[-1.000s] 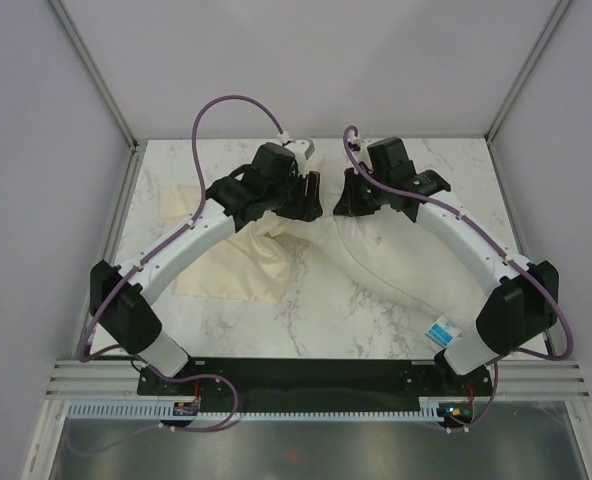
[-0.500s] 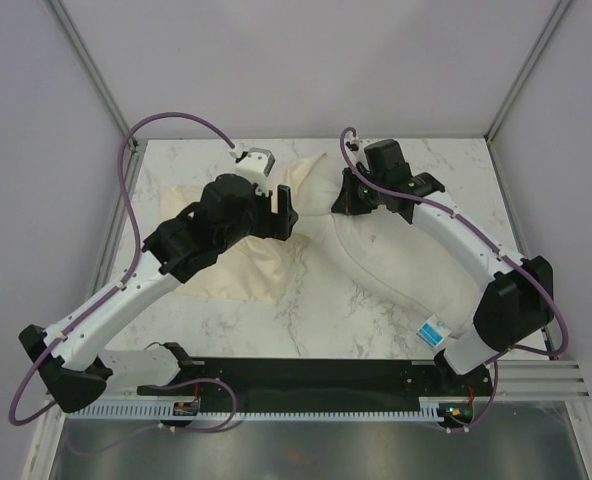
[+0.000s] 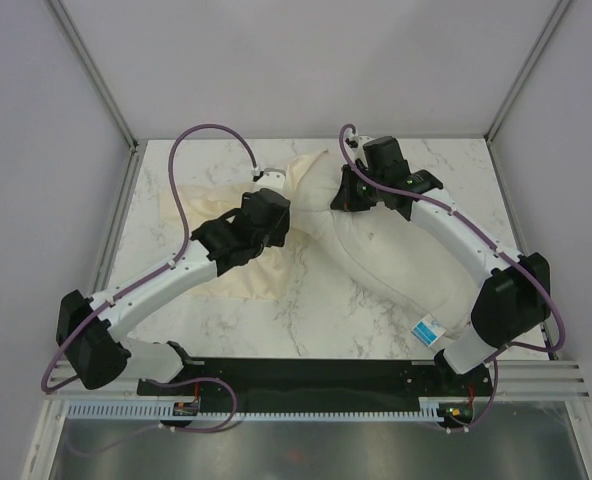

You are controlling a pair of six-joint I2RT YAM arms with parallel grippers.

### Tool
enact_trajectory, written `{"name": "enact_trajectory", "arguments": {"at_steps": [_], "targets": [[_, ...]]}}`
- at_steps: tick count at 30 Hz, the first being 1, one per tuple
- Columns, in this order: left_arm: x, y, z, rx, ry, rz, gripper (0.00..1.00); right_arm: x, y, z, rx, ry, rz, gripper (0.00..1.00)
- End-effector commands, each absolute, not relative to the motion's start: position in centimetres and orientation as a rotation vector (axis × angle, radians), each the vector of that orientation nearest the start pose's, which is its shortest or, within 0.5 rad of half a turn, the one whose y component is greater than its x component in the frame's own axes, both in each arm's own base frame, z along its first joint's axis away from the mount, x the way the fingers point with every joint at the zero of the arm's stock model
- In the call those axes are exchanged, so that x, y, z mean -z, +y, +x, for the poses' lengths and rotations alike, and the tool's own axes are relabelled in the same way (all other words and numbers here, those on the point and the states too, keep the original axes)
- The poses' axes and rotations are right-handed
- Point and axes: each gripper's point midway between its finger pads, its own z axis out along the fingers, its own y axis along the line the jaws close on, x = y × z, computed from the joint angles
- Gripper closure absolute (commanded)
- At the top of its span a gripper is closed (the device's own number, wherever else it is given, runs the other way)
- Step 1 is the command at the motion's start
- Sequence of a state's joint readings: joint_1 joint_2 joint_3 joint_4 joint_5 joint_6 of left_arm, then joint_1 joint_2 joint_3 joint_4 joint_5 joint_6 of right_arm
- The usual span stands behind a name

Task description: Put the pillow into the pillowcase

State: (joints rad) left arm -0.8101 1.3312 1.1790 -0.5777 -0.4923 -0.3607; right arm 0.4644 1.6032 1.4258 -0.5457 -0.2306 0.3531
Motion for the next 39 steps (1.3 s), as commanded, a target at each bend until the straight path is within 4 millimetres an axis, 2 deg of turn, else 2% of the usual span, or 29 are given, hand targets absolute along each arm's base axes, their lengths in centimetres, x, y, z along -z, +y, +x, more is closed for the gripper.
{"name": "enact_trajectory", "arguments": {"at_steps": [1, 3, 7, 8, 13, 16, 17, 18, 22, 23, 26, 27, 28, 29, 31, 32, 35, 39], "targets": [[-22.6, -20.6, 32.3, 0.008, 2.062, 0.126, 0.42, -24.3, 25.4, 38.2, -0.743, 2.226, -0.235, 1.0], [-22.2, -20.3, 32.8, -0.047, 2.061, 0.124, 0.44, -24.4, 25.5, 38.2, -0.745, 2.227, -0.238, 1.0], [-22.2, -21.1, 33.5, -0.042, 2.05, 0.138, 0.48, -24.5, 25.4, 38.2, -0.746, 2.223, -0.239, 1.0], [-22.2, -21.4, 33.7, -0.035, 2.05, 0.145, 0.54, -24.5, 25.4, 38.2, -0.745, 2.222, -0.237, 1.0], [-21.8, -21.9, 34.7, -0.073, 2.052, 0.136, 0.64, -24.9, 25.6, 38.1, -0.764, 2.217, -0.24, 1.0], [-22.6, -22.0, 35.3, -0.088, 2.028, 0.118, 0.87, -25.0, 25.6, 38.1, -0.762, 2.214, -0.241, 1.0], [-22.5, -22.2, 35.5, -0.092, 2.033, 0.128, 0.98, -24.9, 25.6, 38.1, -0.762, 2.215, -0.241, 1.0], [-22.7, -22.7, 35.5, -0.069, 2.035, 0.148, 0.98, -25.2, 25.6, 38.1, -0.763, 2.209, -0.242, 1.0], [-24.0, -26.2, 34.5, 0.155, 2.056, 0.243, 0.98, -26.3, 25.7, 38.3, -0.769, 2.181, -0.241, 1.0], [-24.2, -28.0, 33.5, 0.276, 2.073, 0.306, 0.98, -26.8, 25.7, 38.5, -0.768, 2.168, -0.238, 1.0], [-25.5, -30.8, 31.6, 0.5, 2.084, 0.373, 0.98, -27.4, 25.8, 38.6, -0.772, 2.156, -0.236, 1.0], [-25.8, -32.7, 29.8, 0.654, 2.103, 0.439, 0.98, -27.7, 25.9, 38.8, -0.779, 2.15, -0.231, 1.0], [-26.4, -33.7, 29.1, 0.727, 2.099, 0.469, 0.98, -27.8, 26.0, 38.9, -0.782, 2.145, -0.228, 1.0], [-27.0, -35.4, 27.2, 0.882, 2.102, 0.548, 0.98, -27.9, 26.0, 38.9, -0.786, 2.142, -0.226, 1.0], [-27.7, -37.1, 25.5, 1.034, 2.092, 0.598, 0.98, -28.2, 26.3, 39.1, -0.809, 2.126, -0.217, 1.0], [-28.8, -38.3, 24.4, 1.155, 2.045, 0.654, 0.98, -28.2, 26.5, 39.0, -0.821, 2.125, -0.219, 1.0], [-29.0, -39.1, 23.8, 1.239, 2.035, 0.664, 0.98, -28.2, 26.9, 38.9, -0.85, 2.121, -0.227, 1.0], [-28.5, -38.6, 24.7, 1.226, 2.052, 0.633, 0.98, -27.8, 26.5, 38.4, -0.834, 2.123, -0.249, 1.0]]}}
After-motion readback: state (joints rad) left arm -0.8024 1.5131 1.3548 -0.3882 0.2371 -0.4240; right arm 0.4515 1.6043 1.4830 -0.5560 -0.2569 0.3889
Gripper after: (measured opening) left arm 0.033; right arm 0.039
